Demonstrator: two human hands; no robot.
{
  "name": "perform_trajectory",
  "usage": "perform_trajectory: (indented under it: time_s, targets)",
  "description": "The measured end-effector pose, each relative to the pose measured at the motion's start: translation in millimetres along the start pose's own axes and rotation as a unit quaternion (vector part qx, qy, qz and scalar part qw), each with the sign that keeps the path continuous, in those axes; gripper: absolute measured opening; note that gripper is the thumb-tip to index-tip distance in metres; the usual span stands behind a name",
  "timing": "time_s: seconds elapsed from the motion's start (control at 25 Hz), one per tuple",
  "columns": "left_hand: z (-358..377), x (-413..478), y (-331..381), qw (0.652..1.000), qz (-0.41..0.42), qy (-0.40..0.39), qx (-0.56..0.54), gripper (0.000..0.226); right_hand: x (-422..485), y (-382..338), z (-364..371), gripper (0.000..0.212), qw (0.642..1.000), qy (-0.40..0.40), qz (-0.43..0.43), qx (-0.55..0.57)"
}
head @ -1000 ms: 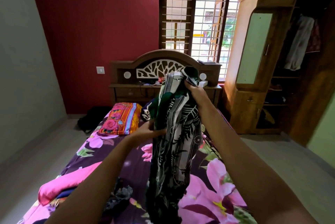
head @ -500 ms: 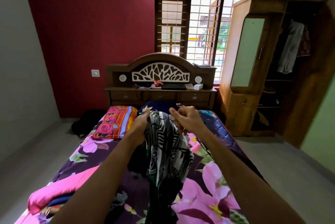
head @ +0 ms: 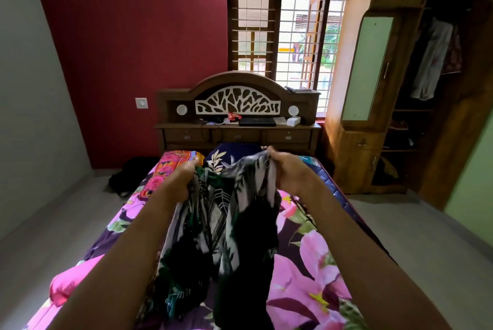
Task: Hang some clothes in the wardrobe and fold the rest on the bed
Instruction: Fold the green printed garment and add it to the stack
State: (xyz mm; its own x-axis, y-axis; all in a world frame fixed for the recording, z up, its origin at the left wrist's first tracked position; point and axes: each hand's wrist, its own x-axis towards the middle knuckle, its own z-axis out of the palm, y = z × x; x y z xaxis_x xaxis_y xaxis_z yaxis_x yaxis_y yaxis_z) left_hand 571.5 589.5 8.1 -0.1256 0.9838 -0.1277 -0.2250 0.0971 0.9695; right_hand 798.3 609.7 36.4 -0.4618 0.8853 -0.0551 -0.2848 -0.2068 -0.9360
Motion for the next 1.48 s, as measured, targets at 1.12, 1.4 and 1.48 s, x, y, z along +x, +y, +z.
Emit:
perform_trajectory:
  time_s: [1.12, 1.4, 1.48]
  targets:
    - [24.3, -2.4, -28.2, 0.987, -0.017, -0.081, -0.138, 0.043, 16.2, 88.8, -78.6, 0.043, 0.949, 0.026, 0.228, -0.216]
    - [50.6, -1.8, 8.7, 0.984, 0.019, -0.085, -0.155, 0.053, 0.4, 149.1, -93.6, 0.075, 0.923, -0.009, 0.371, -0.103]
    - [53.7, -2.9, 11.1, 0.982, 0.022, -0.085, -0.166, 0.052, 6.7, 145.0, -77.8, 0.054, 0.945, 0.015, 0.322, -0.045]
